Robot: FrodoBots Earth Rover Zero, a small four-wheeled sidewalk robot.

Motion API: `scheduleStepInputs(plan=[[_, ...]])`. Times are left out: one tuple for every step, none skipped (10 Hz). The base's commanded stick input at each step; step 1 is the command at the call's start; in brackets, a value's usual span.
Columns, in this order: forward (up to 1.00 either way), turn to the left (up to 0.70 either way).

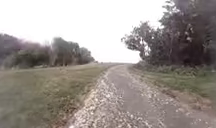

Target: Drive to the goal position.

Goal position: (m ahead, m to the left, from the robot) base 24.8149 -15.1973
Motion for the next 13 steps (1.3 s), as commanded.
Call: scheduleStepInputs(plan=[[0.6,0.0],[0.6,0.0],[0.6,0.0],[0.6,0.0],[0.6,0.0],[0.6,0.0],[0.6,0.0],[0.6,0.0],[0.6,0.0],[0.6,-0.05],[0.6,-0.15],[0.6,-0.15],[0.6,-0.15]])
